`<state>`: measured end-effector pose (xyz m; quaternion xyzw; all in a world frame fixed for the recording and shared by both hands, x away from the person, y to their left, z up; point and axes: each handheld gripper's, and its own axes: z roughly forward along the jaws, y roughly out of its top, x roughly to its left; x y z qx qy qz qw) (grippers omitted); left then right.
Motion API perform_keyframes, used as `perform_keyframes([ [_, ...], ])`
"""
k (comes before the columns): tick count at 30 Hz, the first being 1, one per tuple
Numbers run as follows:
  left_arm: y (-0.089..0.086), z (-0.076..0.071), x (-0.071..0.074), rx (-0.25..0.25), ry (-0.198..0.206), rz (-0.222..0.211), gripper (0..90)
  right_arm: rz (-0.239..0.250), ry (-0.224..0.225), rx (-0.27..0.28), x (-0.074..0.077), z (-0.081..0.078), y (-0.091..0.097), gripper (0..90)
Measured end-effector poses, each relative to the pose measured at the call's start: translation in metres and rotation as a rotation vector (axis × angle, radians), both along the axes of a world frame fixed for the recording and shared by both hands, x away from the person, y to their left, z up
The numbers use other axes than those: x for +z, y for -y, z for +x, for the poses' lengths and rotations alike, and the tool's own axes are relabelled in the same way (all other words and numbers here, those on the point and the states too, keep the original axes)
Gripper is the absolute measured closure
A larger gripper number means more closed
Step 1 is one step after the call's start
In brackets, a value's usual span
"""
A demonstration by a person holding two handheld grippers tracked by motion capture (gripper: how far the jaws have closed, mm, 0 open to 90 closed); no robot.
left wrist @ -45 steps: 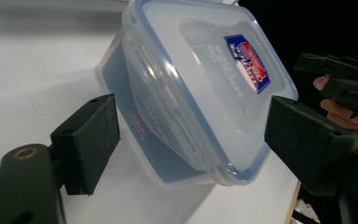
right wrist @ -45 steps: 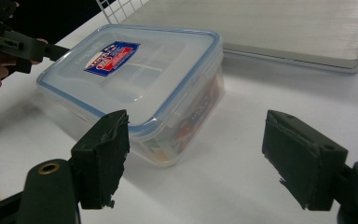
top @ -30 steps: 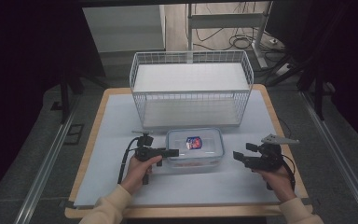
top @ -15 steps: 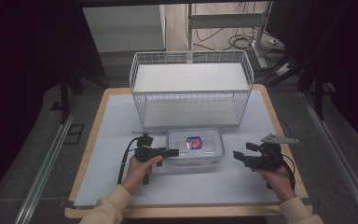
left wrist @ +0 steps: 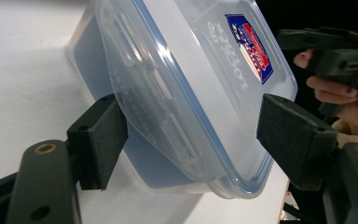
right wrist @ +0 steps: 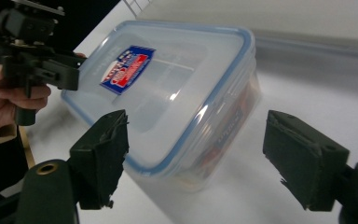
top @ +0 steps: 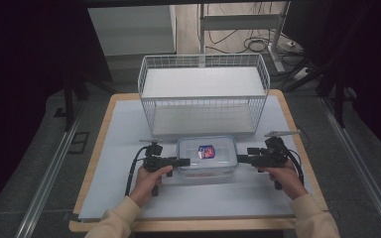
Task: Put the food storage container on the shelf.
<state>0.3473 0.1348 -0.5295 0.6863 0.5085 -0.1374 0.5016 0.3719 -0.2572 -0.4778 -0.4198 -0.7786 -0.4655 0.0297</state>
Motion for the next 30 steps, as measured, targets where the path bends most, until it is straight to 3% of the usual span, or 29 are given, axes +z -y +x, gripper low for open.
perform_keyframes([
  [12, 0.0, 0.0, 0.0, -0.001, -0.003, 0.0, 24.8, 0.066, -0.143, 0.026, -0.02, 0.027, -0.02, 20.1],
  [19, 0.0, 0.0, 0.0, -0.001, -0.003, 0.0, 24.8, 0.059, -0.189, 0.056, -0.027, 0.027, -0.026, 21.5],
  [22, 0.0, 0.0, 0.0, 0.0, -0.003, 0.0, 24.8, 0.063, -0.186, 0.051, -0.027, 0.028, -0.025, 24.5],
  [30, 0.0, -0.001, 0.0, -0.003, 0.004, 0.005, 24.9, 0.131, -0.24, 0.039, -0.03, 0.03, -0.017, 31.8],
])
